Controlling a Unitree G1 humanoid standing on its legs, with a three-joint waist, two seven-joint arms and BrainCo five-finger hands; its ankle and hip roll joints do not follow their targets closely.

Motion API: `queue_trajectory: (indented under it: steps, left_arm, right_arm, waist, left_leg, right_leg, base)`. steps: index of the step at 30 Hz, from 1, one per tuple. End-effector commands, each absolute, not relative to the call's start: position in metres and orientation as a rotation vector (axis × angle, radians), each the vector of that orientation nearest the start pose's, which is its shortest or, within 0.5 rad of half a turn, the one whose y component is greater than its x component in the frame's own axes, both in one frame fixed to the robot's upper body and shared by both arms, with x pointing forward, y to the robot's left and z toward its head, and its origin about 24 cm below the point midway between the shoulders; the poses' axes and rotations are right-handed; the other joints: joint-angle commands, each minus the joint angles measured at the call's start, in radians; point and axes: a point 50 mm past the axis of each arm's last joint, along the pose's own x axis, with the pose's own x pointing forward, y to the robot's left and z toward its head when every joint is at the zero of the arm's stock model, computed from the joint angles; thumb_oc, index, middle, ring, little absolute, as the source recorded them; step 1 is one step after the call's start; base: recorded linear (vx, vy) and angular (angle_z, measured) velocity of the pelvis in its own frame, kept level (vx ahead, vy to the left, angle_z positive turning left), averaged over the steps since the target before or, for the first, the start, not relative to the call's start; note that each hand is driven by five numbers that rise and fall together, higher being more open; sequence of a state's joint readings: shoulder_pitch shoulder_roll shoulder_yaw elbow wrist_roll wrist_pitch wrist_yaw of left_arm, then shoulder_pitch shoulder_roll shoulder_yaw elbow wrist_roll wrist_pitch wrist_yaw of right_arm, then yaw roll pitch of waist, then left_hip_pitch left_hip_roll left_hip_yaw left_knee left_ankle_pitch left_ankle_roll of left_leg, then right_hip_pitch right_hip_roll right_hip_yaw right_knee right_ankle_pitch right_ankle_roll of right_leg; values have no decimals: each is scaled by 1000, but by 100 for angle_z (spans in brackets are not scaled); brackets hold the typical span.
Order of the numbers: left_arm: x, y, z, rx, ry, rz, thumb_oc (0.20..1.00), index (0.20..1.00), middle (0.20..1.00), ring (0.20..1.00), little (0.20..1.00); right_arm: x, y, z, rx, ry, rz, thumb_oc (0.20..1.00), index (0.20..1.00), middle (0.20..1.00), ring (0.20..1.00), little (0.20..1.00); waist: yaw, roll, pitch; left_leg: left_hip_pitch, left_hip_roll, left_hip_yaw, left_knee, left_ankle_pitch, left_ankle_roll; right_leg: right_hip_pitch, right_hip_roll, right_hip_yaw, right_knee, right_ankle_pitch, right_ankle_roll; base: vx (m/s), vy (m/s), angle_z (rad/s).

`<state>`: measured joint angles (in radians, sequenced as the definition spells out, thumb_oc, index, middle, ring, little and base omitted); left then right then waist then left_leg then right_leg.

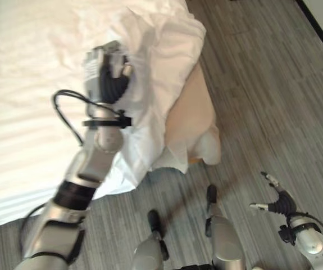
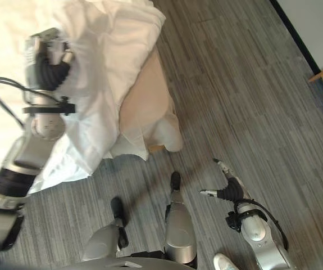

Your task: Making the bed.

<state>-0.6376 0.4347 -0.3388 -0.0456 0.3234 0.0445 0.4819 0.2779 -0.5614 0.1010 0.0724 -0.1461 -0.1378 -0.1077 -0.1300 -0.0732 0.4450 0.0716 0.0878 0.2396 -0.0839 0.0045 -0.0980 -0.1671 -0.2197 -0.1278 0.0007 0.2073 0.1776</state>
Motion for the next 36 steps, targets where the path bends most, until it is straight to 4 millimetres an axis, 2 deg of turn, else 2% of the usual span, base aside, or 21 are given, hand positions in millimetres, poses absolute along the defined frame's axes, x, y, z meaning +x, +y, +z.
queue_trajectory:
  steps: [1,3,5,6,8,9,10,11,12,15,17,20,24,25,26,27,28,29,32,33,36]
  left_arm:
    - [310,79,230,555,-888,-34,200,200,200,200,200]
    - [297,29,203,398,-783,-299,200,200,200,200,200]
    - [294,19,197,374,-755,-353,200,200,200,200,200]
    - [282,-10,160,340,-606,-530,200,200,200,200,200]
    - [278,-22,142,347,-538,-600,200,200,200,200,200]
    - [260,-51,106,378,-406,-777,200,200,200,200,200]
    - [260,-51,106,378,-409,-778,200,200,200,200,200]
    - [251,-62,84,392,-313,-854,1000,1000,1000,1000,1000]
    - [231,-83,54,375,-173,-973,1000,1000,1000,1000,1000]
    - [213,-96,32,190,30,-1019,1000,1000,1000,1000,1000]
    - [206,-101,31,121,84,-1048,1000,1000,1000,1000,1000]
    - [211,-104,58,14,10,-1060,1000,1000,1000,1000,1000]
    - [228,-91,79,-114,-27,-962,1000,1000,1000,1000,1000]
    - [254,-67,107,-209,-109,-833,1000,1000,1000,1000,1000]
    - [254,-67,107,-208,-110,-832,1000,1000,1000,1000,1000]
    - [265,-47,128,-203,-207,-806,1000,1000,1000,1000,1000]
    - [265,-46,129,-202,-207,-805,1000,1000,1000,1000,1000]
    - [275,-11,152,-210,-324,-734,1000,1000,1000,1000,1000]
    - [276,10,157,-209,-353,-690,1000,1000,1000,1000,1000]
    - [279,69,156,-164,-395,-527,1000,1000,1000,1000,1000]
    - [264,147,119,-96,-279,-279,1000,1000,1000,1000,1000]
  right_arm:
    - [182,-246,-3,-633,219,37,1000,1000,1000,1000,1000]
    - [183,-246,-28,-649,320,11,1000,1000,1000,1000,1000]
    - [187,-249,-31,-684,336,6,1000,1000,1000,1000,1000]
    - [185,-250,-49,-706,414,-3,1000,1000,1000,1000,1000]
    - [183,-252,-57,-711,458,-5,1000,1000,1000,1000,1000]
    - [175,-256,-74,-705,553,-10,1000,1000,1000,1000,1000]
    - [175,-256,-74,-705,552,-12,1000,1000,1000,1000,1000]
    - [174,-258,-80,-713,587,-15,1000,1000,1000,1000,1000]
    - [168,-264,-91,-690,662,-66,1000,1000,1000,1000,1000]
    - [160,-284,-102,-684,784,-183,1000,1000,1000,1000,1000]
    - [155,-295,-103,-697,832,-237,1000,1000,1000,1000,1000]
    - [148,-326,-94,-721,863,-399,1000,1000,1000,1000,1000]
    - [156,-339,-78,-770,793,-460,1000,1000,1000,1000,1000]
    - [167,-350,-61,-827,726,-479,1000,1000,1000,1000,1000]
    - [167,-350,-60,-827,724,-478,843,843,843,843,843]
    - [179,-356,-45,-868,655,-487,200,200,200,200,200]
    - [179,-356,-44,-868,654,-486,200,200,200,200,200]
    - [200,-354,-16,-881,499,-475,200,200,200,200,200]
    - [211,-350,-1,-897,422,-461,200,200,200,200,200]
    - [229,-338,28,-916,263,-423,200,200,200,200,200]
    - [248,-317,52,-900,127,-347,200,200,200,200,200]
  waist:
    - [-13,32,-69]
    - [7,31,-102]
    - [10,39,-107]
    - [0,47,-112]
    - [-2,55,-115]
    - [-19,63,-113]
    - [-17,66,-112]
    - [-27,71,-112]
    - [-45,86,-106]
    - [-73,110,-97]
    - [-81,118,-99]
    - [-90,133,-109]
    - [-89,132,-124]
    - [-80,142,-145]
    - [-82,143,-146]
    - [-61,142,-160]
    - [-62,143,-160]
    - [-34,138,-171]
    - [-19,135,-179]
    - [28,125,-188]
    - [94,110,-207]
  left_leg:
    - [-80,40,-9,-3,62,8]
    - [-83,33,-8,-3,78,8]
    - [-90,44,-1,-3,90,5]
    - [-77,60,14,-3,103,-3]
    - [-76,74,24,-3,118,-10]
    - [-60,88,30,0,126,-22]
    - [-62,92,32,-2,131,-23]
    - [-59,99,36,-1,138,-28]
    - [-48,120,45,5,155,-44]
    - [-38,127,48,12,166,-52]
    - [-33,123,45,14,163,-51]
    - [-29,102,33,68,137,-54]
    - [-30,83,12,110,91,-50]
    - [-10,80,-9,55,109,-49]
    - [-14,81,-10,54,113,-49]
    - [-2,85,-3,17,123,-49]
    - [-6,87,-4,16,126,-49]
    - [-5,86,-24,3,127,-47]
    - [-10,86,-36,0,130,-45]
    - [-5,81,-54,0,123,-44]
    - [-4,71,-85,-3,113,-41]
  right_leg:
    - [47,24,83,277,-304,33]
    - [136,42,64,162,-314,7]
    - [145,51,64,123,-295,2]
    - [181,58,61,61,-291,-4]
    - [191,70,63,33,-283,-11]
    - [225,82,64,1,-292,-23]
    - [223,87,65,-4,-285,-25]
    - [232,92,68,-13,-288,-30]
    - [253,108,75,-32,-294,-45]
    - [266,118,92,-47,-294,-56]
    - [271,121,97,-53,-291,-60]
    - [286,105,79,-76,-280,-62]
    - [286,93,52,-77,-271,-61]
    - [295,98,26,-75,-273,-53]
    - [292,100,25,-75,-269,-54]
    - [303,100,-3,-72,-270,-50]
    - [299,102,-3,-73,-266,-51]
    - [312,100,-35,-72,-269,-46]
    - [315,103,-48,-75,-266,-47]
    - [337,103,-69,-78,-274,-47]
    - [358,101,-94,-85,-276,-47]
  base:
    - [-96,-51,-7]
    - [-147,-161,-28]
    - [-124,-180,-39]
    - [-117,-213,-26]
    - [-108,-198,-23]
    - [-56,-117,-38]
    - [-103,-169,-34]
    - [-119,-161,-26]
    - [-122,-198,-20]
    - [-74,-112,-17]
    - [-55,-93,-16]
    - [-68,-77,-8]
    - [-49,-54,6]
    - [-12,-37,-3]
    - [22,-28,26]
    - [-10,-21,47]
    - [-3,-31,61]
    - [-23,-16,49]
    - [23,-16,32]
    - [60,-28,56]
    - [95,-1,20]
